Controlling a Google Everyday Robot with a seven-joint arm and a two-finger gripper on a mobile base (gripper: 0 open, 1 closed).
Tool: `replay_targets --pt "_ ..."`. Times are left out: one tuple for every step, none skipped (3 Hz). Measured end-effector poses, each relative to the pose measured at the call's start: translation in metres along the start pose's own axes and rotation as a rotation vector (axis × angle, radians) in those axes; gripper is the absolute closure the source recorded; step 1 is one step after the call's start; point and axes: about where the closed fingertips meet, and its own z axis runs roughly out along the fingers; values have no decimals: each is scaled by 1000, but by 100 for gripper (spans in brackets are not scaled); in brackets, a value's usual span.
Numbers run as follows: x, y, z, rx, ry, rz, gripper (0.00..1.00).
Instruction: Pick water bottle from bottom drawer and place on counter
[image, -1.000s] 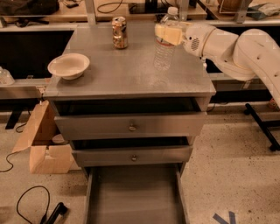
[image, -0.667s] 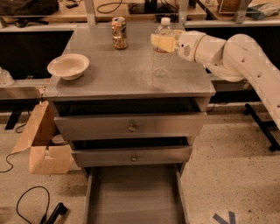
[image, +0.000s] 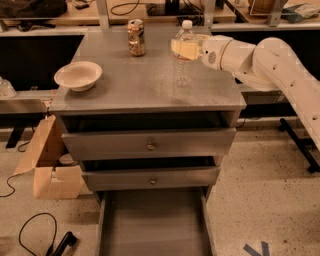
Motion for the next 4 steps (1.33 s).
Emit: replay_targets --pt "0 0 0 0 0 0 51" --pt "0 1 1 -3 0 0 28" --pt "0 2 2 -4 0 1 0" --pt "0 2 3 -5 0 1 0"
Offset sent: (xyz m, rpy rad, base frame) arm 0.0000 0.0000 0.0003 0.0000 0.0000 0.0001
